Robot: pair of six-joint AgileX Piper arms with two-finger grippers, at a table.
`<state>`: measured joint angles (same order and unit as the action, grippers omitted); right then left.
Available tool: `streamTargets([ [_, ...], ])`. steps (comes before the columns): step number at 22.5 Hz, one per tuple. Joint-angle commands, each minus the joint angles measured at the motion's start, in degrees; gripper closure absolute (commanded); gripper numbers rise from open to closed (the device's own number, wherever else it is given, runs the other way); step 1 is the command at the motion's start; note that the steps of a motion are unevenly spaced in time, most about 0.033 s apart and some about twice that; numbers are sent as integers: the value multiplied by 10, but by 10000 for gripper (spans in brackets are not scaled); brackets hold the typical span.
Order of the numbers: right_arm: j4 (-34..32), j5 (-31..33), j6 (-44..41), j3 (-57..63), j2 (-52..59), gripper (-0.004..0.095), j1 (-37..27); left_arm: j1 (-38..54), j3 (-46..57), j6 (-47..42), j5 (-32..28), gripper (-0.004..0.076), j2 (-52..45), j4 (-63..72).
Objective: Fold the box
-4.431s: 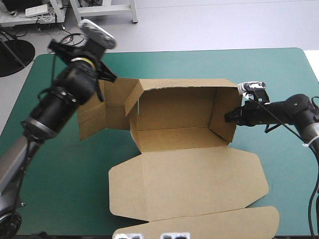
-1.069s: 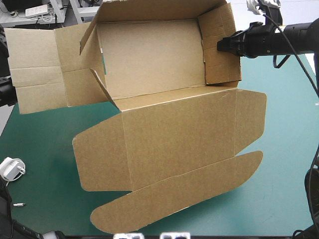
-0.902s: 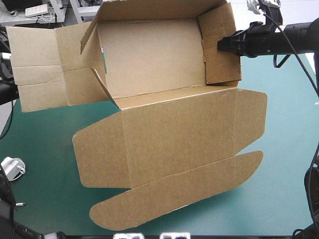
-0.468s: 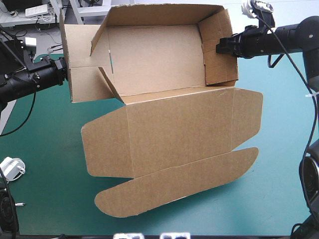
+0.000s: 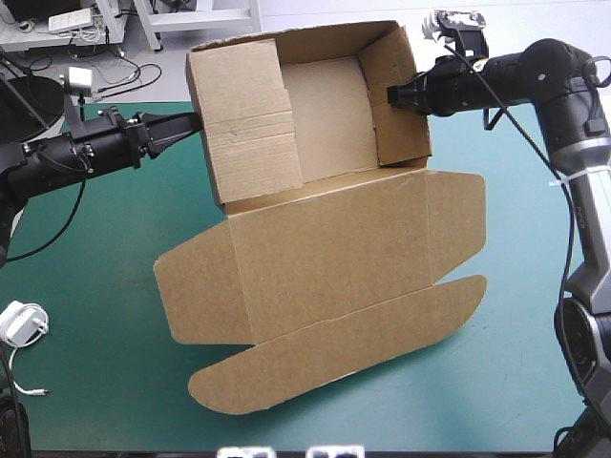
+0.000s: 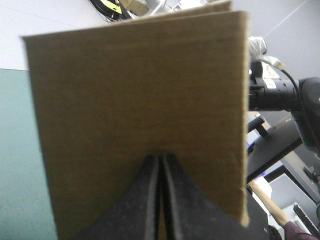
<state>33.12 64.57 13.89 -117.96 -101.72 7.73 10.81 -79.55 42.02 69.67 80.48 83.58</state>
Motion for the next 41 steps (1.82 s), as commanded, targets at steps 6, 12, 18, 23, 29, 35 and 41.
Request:
streamTargets([
  [6,24,-56,-10,-18,20,920,10,-30,-17,2,35,733,-21,-2],
  [12,-11,-77,-31,-18,15,920,10,-54,-17,2,43,524,-21,-7],
  [18,-18,-84,-34,-18,-2,920,15,-63,-17,2,42,415,-21,-10],
  [23,-21,-98,-37,-18,-12,920,15,-63,-17,1,41,415,-21,-17],
  [29,-8,-99,-34,-18,-12,920,20,-63,-17,1,-1,415,-21,-92],
  [35,-47,-106,-30,-18,-12,919,66,-63,-17,-36,-79,415,-21,-167],
  [41,-52,-104,-36,-18,-8,916,119,-63,-15,-75,-190,415,-17,-296],
])
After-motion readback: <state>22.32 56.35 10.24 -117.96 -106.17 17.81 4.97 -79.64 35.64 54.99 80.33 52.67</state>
